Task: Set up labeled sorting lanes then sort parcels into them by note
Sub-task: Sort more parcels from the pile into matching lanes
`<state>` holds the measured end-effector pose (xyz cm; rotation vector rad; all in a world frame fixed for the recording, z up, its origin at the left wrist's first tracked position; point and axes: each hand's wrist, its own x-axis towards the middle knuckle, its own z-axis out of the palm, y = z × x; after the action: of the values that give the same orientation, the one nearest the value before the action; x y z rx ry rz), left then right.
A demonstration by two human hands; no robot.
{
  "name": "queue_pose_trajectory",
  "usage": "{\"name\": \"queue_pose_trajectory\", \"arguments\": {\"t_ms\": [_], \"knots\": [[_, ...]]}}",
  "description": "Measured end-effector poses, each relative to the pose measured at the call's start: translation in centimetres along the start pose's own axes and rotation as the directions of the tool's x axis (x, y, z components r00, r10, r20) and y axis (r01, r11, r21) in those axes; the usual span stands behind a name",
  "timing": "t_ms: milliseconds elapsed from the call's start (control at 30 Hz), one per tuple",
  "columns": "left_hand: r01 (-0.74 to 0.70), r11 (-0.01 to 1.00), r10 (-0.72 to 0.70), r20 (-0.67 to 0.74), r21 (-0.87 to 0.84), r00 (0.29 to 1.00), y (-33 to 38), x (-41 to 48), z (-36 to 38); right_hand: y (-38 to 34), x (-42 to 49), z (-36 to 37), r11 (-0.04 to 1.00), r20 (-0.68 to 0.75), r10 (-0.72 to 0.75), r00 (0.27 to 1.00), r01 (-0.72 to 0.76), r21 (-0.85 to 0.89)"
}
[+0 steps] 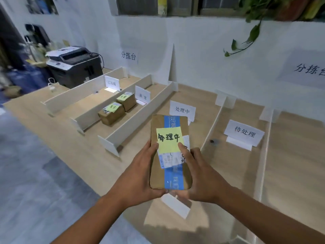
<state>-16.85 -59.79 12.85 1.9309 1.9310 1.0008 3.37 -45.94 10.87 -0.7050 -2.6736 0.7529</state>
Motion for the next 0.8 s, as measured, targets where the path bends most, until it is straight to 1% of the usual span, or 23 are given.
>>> {"name": "queue_pose_trajectory", "arguments": {"t_ms": [67, 167, 333, 467, 533, 600, 700, 800], "knots": [[0.012, 1.000, -0.012, 0.023, -0.001, 1.000, -2.7, 2.5, -1.7, 0.4, 4.2, 0.7, 1.000, 0.002, -0.024, 1.000, 0.024, 0.015], [-0.015, 1.000, 0.015, 0.050, -0.007, 0.999, -6.2, 6.8, -3.4, 1.9, 9.8, 1.7, 0.999, -0.016, -0.021, 1.000, 0.022, 0.048], [-0.022, 0.999, 0.026, 0.129, -0.032, 0.991, -13.6, 12.7, -4.2, 4.6, 16.7, 4.5, 0.995, -0.030, 0.077, 0.997, -0.075, 0.061], [-0.040, 0.998, 0.047, 0.216, -0.039, 0.975, -21.2, 17.5, -3.7, 6.7, 22.5, 7.7, 0.976, -0.020, 0.213, 0.977, -0.212, 0.057], [0.012, 0.999, -0.003, 0.296, -0.030, 0.955, -25.8, 19.9, -3.2, 7.6, 25.6, 9.6, 0.959, -0.014, 0.278, 0.961, -0.277, 0.058], [0.067, 0.998, -0.068, 0.377, 0.015, 0.924, -30.1, 22.5, -2.7, 8.5, 28.6, 11.5, 0.933, -0.020, 0.356, 0.934, -0.354, 0.067], [0.033, 0.999, -0.025, 0.490, -0.007, 0.871, -35.4, 26.1, -1.6, 9.7, 32.4, 13.7, 0.874, 0.008, 0.476, 0.880, -0.474, 0.108], [0.041, 0.998, -0.009, 0.569, -0.044, 0.822, -38.9, 29.1, -0.3, 11.3, 35.2, 15.1, 0.831, 0.044, 0.548, 0.835, -0.550, 0.086]]}}
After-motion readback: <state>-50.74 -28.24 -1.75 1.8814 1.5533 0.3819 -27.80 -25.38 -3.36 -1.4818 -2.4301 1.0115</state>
